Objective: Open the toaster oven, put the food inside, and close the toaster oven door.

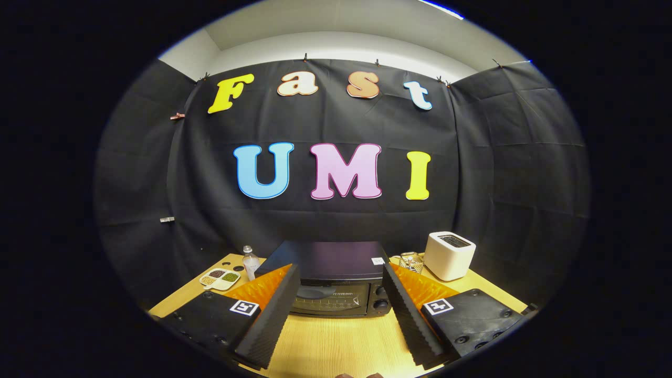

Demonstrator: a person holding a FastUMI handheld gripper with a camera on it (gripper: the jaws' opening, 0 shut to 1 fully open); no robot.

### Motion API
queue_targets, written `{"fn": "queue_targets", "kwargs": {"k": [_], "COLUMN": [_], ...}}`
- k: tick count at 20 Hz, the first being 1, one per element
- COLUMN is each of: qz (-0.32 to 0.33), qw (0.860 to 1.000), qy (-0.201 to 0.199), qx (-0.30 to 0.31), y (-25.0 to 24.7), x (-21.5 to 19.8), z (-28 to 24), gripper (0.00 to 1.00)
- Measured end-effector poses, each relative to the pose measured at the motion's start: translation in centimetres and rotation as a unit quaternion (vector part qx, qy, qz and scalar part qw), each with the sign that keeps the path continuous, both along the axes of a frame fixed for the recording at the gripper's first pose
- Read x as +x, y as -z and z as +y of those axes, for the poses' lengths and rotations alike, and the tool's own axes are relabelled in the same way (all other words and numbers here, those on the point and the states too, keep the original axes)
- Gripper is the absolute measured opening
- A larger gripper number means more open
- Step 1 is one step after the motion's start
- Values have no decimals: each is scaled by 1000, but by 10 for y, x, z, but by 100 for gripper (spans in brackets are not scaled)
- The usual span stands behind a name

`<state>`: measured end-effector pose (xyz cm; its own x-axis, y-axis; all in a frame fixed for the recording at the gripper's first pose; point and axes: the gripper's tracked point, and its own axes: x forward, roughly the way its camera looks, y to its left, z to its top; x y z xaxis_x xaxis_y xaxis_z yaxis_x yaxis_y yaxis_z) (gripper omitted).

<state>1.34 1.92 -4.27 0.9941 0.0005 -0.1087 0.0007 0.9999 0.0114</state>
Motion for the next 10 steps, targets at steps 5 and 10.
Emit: {"fn": "queue_targets", "kwargs": {"k": [5,10], "qz": [23,59], "qw": [1000,998], "qy": [1,-5], "qx": [18,16], "y": [9,30], "x": [35,77], "z": [20,47], "gripper": [99,99]}}
